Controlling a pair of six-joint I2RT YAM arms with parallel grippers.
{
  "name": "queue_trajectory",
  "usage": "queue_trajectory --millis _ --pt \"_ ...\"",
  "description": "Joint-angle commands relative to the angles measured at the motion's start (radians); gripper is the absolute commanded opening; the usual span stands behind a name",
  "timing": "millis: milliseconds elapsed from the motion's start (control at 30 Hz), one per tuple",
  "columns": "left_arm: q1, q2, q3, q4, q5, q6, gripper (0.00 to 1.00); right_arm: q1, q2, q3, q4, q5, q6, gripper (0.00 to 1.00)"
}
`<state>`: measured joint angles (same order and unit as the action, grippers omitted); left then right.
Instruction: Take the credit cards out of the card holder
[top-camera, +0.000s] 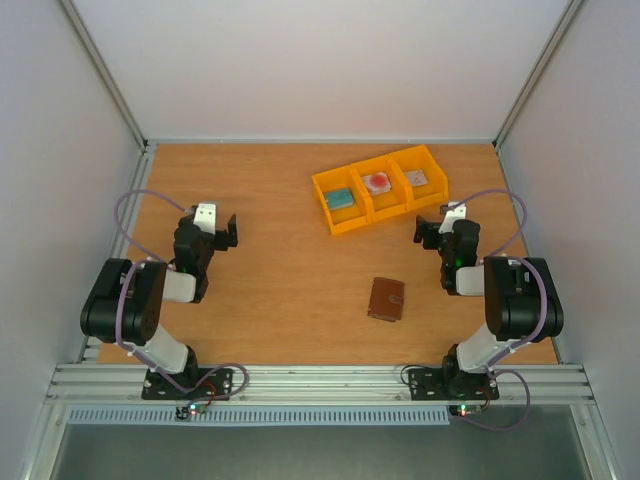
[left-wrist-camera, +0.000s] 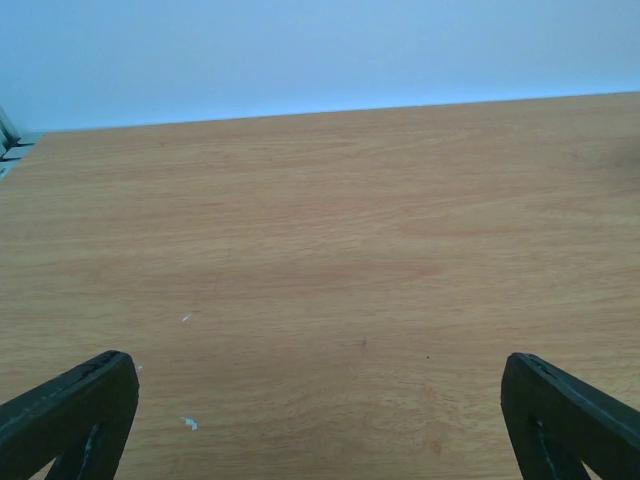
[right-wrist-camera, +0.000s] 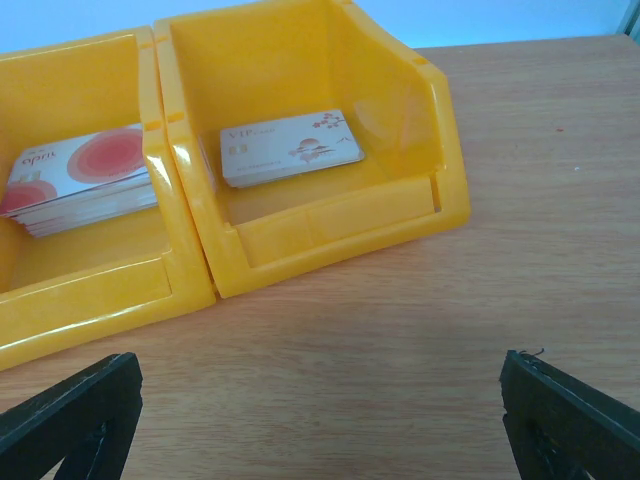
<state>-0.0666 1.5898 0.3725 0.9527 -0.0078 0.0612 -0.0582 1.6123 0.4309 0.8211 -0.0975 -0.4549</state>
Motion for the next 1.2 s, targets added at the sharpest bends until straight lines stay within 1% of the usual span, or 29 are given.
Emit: queue_trajectory --millis 0,200,267,300,333,367,400,433,500,600,633,667,733,800,867,900,1000,1067,1167 --pt "0.005 -0.027 -0.012 0.031 -0.013 0.019 0.99 -0.008 -0.021 -0.008 0.011 0.010 0.009 0.99" --pt "0.004 -0.033 -0.012 0.027 -0.018 0.018 0.99 -0.006 -0.022 -0.006 0.003 0.011 0.009 0.98" --pt "0.004 -0.069 0.012 -0.051 -0.054 0.010 0.99 -0.006 -0.029 -0.002 -0.009 0.021 0.013 0.99" --pt "0.005 -0.098 0.044 -0.136 -0.083 0.001 0.99 -0.007 -0.054 0.020 -0.081 0.041 0.019 0.98" --pt "0.006 -0.120 0.093 -0.236 -0.109 -0.013 0.99 -0.006 -0.096 0.064 -0.190 0.065 0.028 0.98" --pt "0.008 -0.137 0.151 -0.360 -0.122 -0.025 0.99 -0.007 -0.142 0.118 -0.336 0.089 0.037 0.99" --pt "0.011 -0.144 0.222 -0.472 -0.112 -0.028 0.99 -0.008 -0.190 0.186 -0.483 0.127 0.085 0.99" --pt "0.010 -0.145 0.288 -0.592 -0.080 -0.013 0.99 -0.008 -0.241 0.250 -0.604 0.128 0.117 0.98" --pt "0.011 -0.144 0.416 -0.764 -0.056 0.028 0.99 -0.007 -0.276 0.370 -0.826 0.048 0.178 0.98" --pt "0.012 -0.175 0.570 -1.002 -0.076 0.034 0.99 0.008 -0.244 0.565 -1.157 -0.041 0.283 0.99" --pt "0.012 -0.181 0.643 -1.086 -0.067 0.038 0.99 0.030 -0.230 0.608 -1.273 -0.036 0.302 0.99" --pt "0.012 -0.180 0.699 -1.168 -0.049 0.050 0.99 0.054 -0.221 0.641 -1.374 0.003 0.317 0.99" --pt "0.013 -0.166 0.822 -1.365 -0.004 0.067 0.99 0.167 -0.226 0.668 -1.537 0.143 0.354 0.98" --pt "0.013 -0.158 0.922 -1.544 0.090 0.082 0.99 0.273 -0.246 0.656 -1.649 0.262 0.402 0.99" --pt "0.012 -0.168 0.979 -1.689 0.208 0.100 0.99 0.398 -0.255 0.631 -1.708 0.337 0.448 0.99" --pt "0.013 -0.179 0.989 -1.724 0.266 0.116 1.00 0.478 -0.243 0.625 -1.743 0.366 0.502 0.99" --pt "0.013 -0.210 0.994 -1.782 0.395 0.129 1.00 0.627 -0.154 0.630 -1.830 0.389 0.620 0.99" --pt "0.012 -0.205 1.009 -1.810 0.448 0.130 0.99 0.692 -0.093 0.625 -1.857 0.391 0.676 0.98" --pt "0.012 -0.196 1.008 -1.821 0.469 0.111 0.99 0.732 -0.022 0.589 -1.847 0.378 0.730 0.99"
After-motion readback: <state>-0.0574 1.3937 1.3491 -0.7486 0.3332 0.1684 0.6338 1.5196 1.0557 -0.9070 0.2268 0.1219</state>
